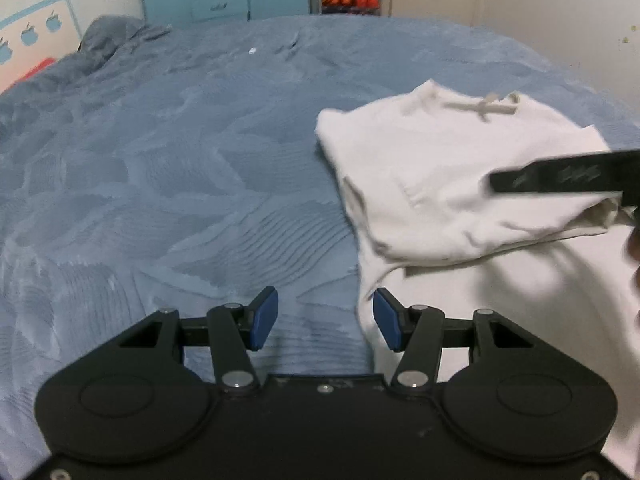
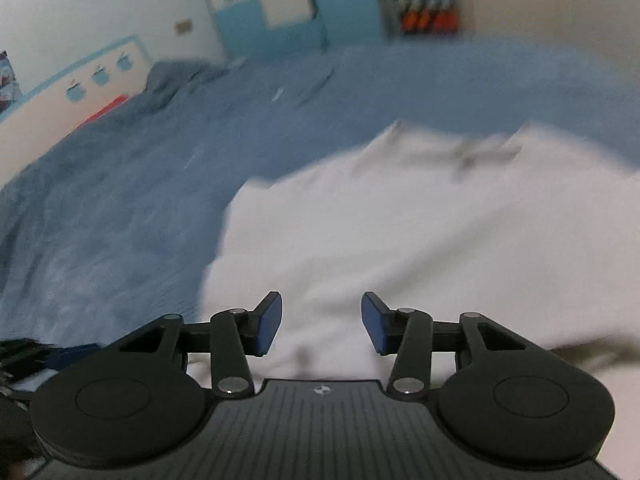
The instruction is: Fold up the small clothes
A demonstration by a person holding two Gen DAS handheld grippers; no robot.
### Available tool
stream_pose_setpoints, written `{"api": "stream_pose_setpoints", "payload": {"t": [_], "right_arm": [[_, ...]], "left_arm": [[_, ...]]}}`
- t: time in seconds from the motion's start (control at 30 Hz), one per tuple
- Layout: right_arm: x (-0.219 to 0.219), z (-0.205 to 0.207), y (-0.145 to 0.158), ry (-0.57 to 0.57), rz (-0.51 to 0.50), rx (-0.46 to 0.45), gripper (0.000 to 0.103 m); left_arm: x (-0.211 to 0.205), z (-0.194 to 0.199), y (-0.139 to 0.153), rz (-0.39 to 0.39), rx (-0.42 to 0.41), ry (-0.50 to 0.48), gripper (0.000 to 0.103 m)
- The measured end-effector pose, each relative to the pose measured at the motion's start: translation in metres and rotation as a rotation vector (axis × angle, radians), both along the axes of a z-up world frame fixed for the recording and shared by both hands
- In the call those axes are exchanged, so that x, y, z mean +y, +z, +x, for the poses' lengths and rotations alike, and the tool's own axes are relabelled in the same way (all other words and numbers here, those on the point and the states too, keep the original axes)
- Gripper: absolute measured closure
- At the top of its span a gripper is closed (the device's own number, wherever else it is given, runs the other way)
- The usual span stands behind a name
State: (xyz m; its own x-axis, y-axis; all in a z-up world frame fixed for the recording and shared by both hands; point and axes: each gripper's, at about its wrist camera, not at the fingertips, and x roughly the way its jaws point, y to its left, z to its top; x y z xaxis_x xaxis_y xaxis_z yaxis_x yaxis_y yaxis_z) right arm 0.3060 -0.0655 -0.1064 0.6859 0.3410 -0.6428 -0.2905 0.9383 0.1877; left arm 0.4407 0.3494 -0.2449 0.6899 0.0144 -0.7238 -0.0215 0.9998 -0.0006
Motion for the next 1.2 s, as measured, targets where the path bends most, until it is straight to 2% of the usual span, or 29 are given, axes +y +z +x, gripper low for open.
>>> {"api": "stream_pose_setpoints", "payload": {"t": [0.1, 0.23, 0.3, 0.37, 0.47, 0.6, 0.77, 0.83, 0.93, 0.97, 1.03, 1.07, 1.1, 1.2], "right_arm": [[-0.043, -0.006, 0.014, -0.109, -0.059, -0.069, 0.049], [-0.098, 0.001, -0.005, -0.270, -0.147, -0.045, 0.050], [-0.119, 0.002, -0.021, -0.309, -0.170, -0.021, 0.052], [-0.138, -0.008, -0.032, -0.341, -0.137, 0.000, 0.053], [-0.148, -0.023, -0.041, -0.318, -0.118, 0.002, 0.053], [-0.141, -0.038, -0.039, -0.245, -0.130, -0.038, 0.053], [-0.103, -0.034, -0.035, -0.110, -0.199, -0.052, 0.053], [-0.092, -0.036, -0.038, -0.081, -0.194, -0.074, 0.059], [-0.083, -0.035, -0.039, -0.067, -0.170, -0.095, 0.059], [-0.078, -0.031, -0.044, -0.064, -0.192, -0.093, 0.063], [-0.073, -0.023, -0.054, -0.070, -0.239, -0.104, 0.080], [-0.073, -0.021, -0.057, -0.073, -0.257, -0.121, 0.080], [-0.073, -0.021, -0.057, -0.076, -0.264, -0.136, 0.080], [-0.078, -0.027, -0.052, -0.148, -0.283, -0.179, 0.081]], "left_arm": [[-0.006, -0.003, 0.010, 0.002, -0.029, 0.004, 0.049], [-0.019, 0.007, 0.006, -0.048, -0.021, 0.019, 0.049], [-0.029, 0.016, -0.001, -0.048, -0.001, 0.010, 0.049], [-0.038, 0.020, -0.009, -0.032, 0.012, 0.005, 0.049], [-0.047, 0.025, -0.019, -0.013, 0.021, -0.020, 0.049], [-0.053, 0.029, -0.024, 0.016, 0.014, -0.029, 0.049], [-0.055, 0.037, -0.021, -0.013, -0.016, -0.016, 0.049], [-0.058, 0.042, -0.017, -0.015, -0.051, -0.019, 0.049], [-0.063, 0.051, -0.020, 0.031, -0.081, -0.027, 0.048], [-0.065, 0.057, -0.023, 0.054, -0.073, -0.019, 0.048], [-0.064, 0.068, -0.031, 0.083, -0.062, 0.000, 0.048], [-0.062, 0.073, -0.036, 0.086, -0.052, 0.009, 0.048], [-0.059, 0.078, -0.040, 0.083, -0.036, 0.019, 0.046], [-0.043, 0.082, -0.041, -0.007, -0.026, 0.039, 0.046]]}}
